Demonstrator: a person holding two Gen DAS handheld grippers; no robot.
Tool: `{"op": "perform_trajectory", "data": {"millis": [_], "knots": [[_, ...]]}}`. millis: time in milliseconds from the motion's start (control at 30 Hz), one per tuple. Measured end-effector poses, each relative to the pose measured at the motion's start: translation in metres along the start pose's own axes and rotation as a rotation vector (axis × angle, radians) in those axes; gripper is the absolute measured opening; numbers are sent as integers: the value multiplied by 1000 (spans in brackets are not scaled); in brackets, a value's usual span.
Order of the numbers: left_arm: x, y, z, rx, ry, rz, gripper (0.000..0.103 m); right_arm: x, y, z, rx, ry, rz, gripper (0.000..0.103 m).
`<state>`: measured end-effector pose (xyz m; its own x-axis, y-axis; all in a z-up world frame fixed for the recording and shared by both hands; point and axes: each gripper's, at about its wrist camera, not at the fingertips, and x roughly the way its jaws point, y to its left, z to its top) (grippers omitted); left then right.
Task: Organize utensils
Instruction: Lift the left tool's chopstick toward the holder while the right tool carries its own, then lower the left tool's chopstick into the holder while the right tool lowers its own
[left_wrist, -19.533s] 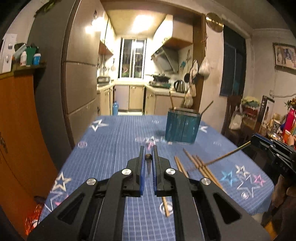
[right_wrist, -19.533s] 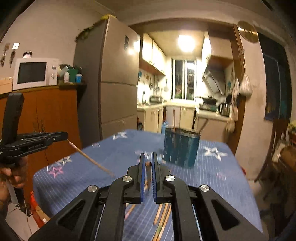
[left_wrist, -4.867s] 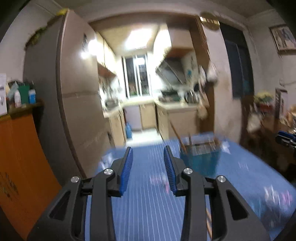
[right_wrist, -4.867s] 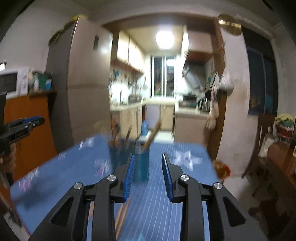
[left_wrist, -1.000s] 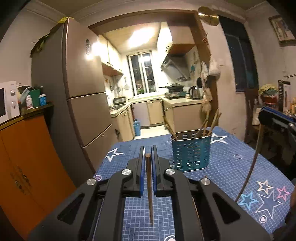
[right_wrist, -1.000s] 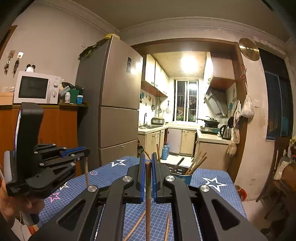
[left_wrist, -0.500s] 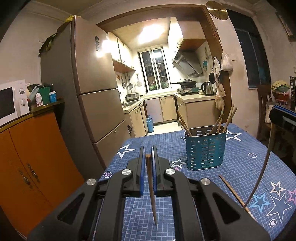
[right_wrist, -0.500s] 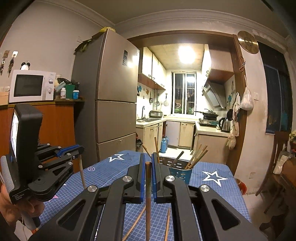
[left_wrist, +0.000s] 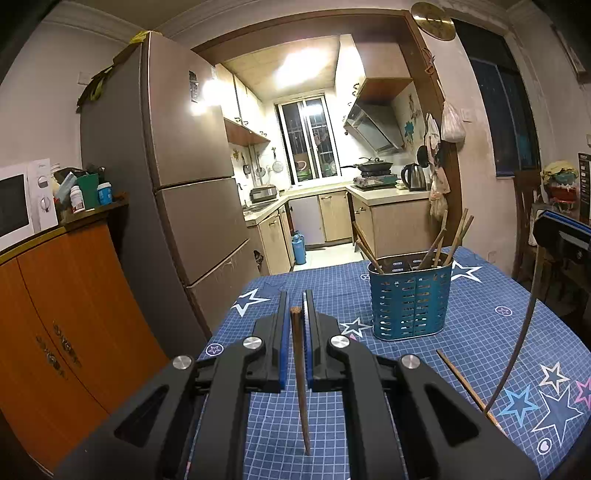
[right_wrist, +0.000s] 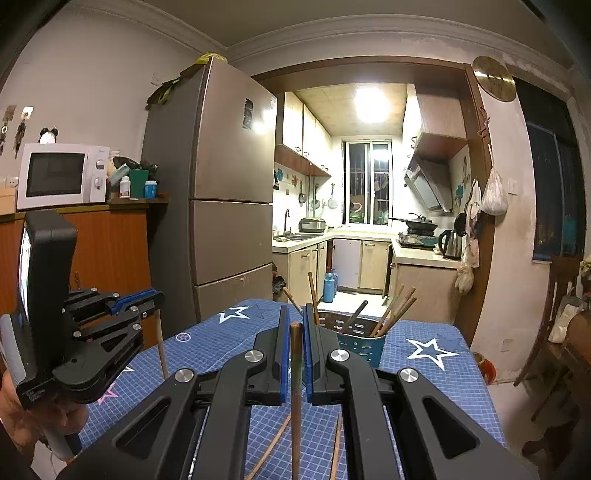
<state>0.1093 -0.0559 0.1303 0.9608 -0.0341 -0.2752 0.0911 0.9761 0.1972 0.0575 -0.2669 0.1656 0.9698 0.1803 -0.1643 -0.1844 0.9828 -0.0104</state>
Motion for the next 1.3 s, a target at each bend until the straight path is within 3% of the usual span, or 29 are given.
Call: {"op": "perform_trajectory", "data": {"millis": [233, 433, 667, 800, 900, 1033, 1100, 1200, 1300], "knots": [[-1, 8, 21, -42, -37, -62, 5, 10, -16, 15, 43, -19, 7, 8], [-1, 0, 54, -27, -117, -91, 5, 25, -32, 40, 64, -42, -2, 8], [25, -11, 124, -126, -214, -247, 5, 56, -62, 94, 94, -126, -74, 8], [43, -20, 157, -174, -296, -286, 5, 78, -88, 122, 150, -164, -87, 8], [57, -33, 170, -143, -311, -297, 5, 95, -101, 136, 160, -182, -112, 8], [46, -51, 146, 72, -355, -317, 5, 93, -113, 126, 139, -186, -121, 8], [45, -55, 110, 201, -320, -345, 5, 85, -121, 118, 148, -180, -108, 8], [57, -54, 64, 302, -187, -409, 5, 68, -135, 102, 148, -164, -107, 8], [76, -64, 10, 403, 0, -468, 5, 48, -144, 85, 130, -156, -130, 8]]}}
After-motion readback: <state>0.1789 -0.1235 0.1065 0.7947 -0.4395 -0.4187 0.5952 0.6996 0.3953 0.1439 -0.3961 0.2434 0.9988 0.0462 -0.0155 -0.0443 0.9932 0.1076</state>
